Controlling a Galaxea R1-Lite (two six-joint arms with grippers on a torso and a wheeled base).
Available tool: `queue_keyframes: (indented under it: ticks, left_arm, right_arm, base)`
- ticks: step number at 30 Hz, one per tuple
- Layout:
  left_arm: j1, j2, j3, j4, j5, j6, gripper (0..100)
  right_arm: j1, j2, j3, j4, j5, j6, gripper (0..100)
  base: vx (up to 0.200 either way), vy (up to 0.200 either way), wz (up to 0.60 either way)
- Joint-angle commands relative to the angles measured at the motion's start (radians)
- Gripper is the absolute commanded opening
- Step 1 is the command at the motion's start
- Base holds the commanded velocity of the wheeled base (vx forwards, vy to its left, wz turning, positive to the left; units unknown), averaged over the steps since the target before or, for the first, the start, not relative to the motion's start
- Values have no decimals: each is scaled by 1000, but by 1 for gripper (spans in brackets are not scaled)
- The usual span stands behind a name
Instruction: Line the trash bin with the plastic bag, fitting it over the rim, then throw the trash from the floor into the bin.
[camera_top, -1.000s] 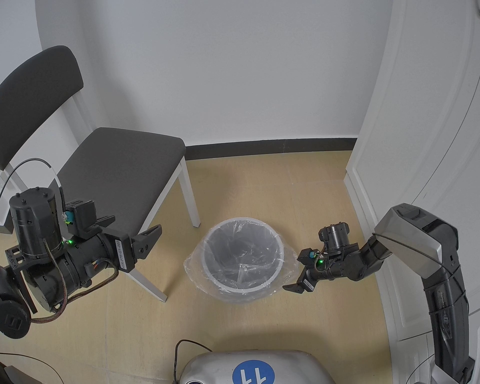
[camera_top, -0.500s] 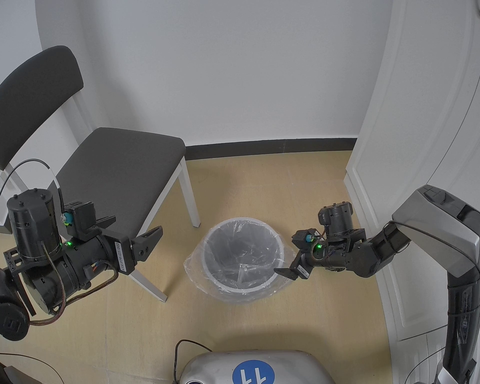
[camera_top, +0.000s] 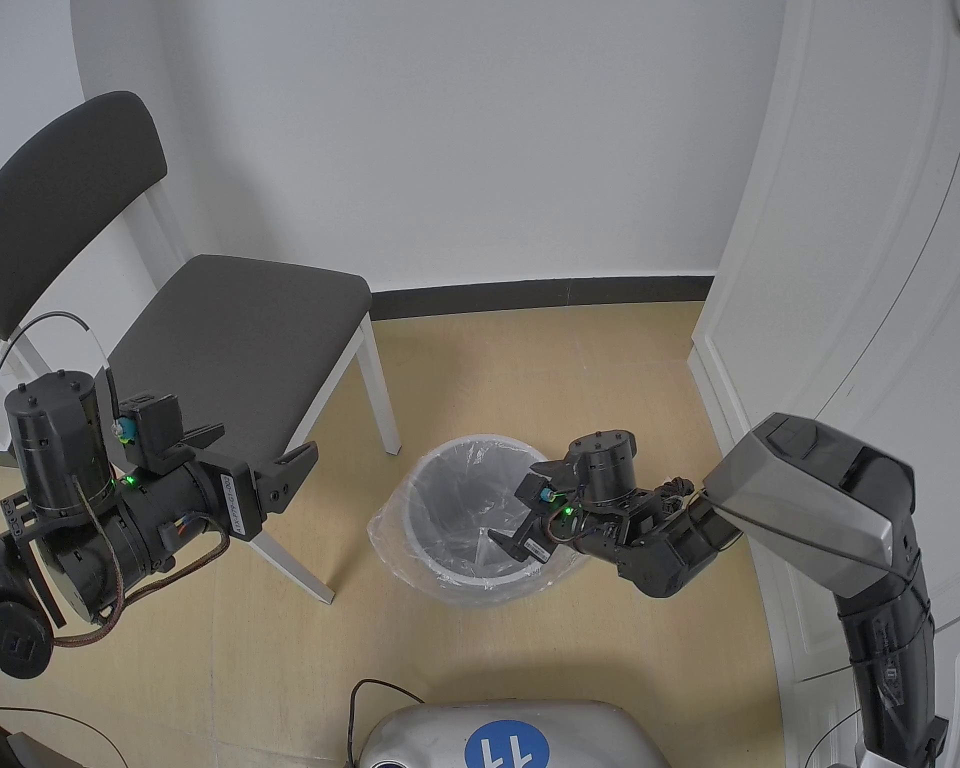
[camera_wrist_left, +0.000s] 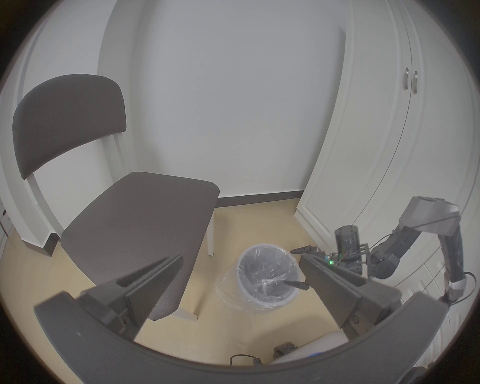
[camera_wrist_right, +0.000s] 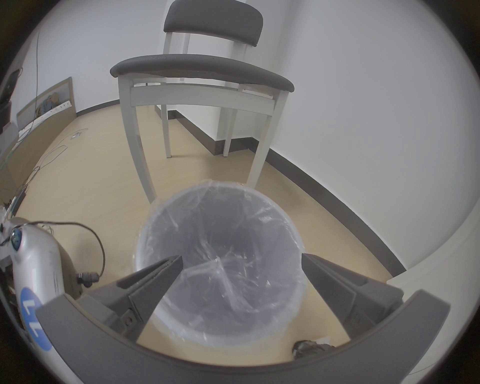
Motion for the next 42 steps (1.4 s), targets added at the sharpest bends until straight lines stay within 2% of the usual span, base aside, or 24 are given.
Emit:
queue_keyframes:
  ticks: [1, 15, 29, 42]
  left_arm:
    - [3, -4, -3, -1, 0, -1, 100]
    - [3, -2, -4, -1, 0, -1, 100]
    - [3, -5, 0, -1, 0, 1, 100]
    - [3, -4, 2, -1, 0, 1, 100]
  right_arm:
    - [31, 95, -71, -9, -14, 36, 100]
    - [44, 144, -104, -12, -39, 44, 100]
    - [94, 103, 0, -13, -37, 39, 100]
    - [106, 106, 41, -30, -36, 31, 100]
  base:
    - [0, 0, 0]
    - [0, 0, 0]
    - [0, 0, 0]
    - [0, 0, 0]
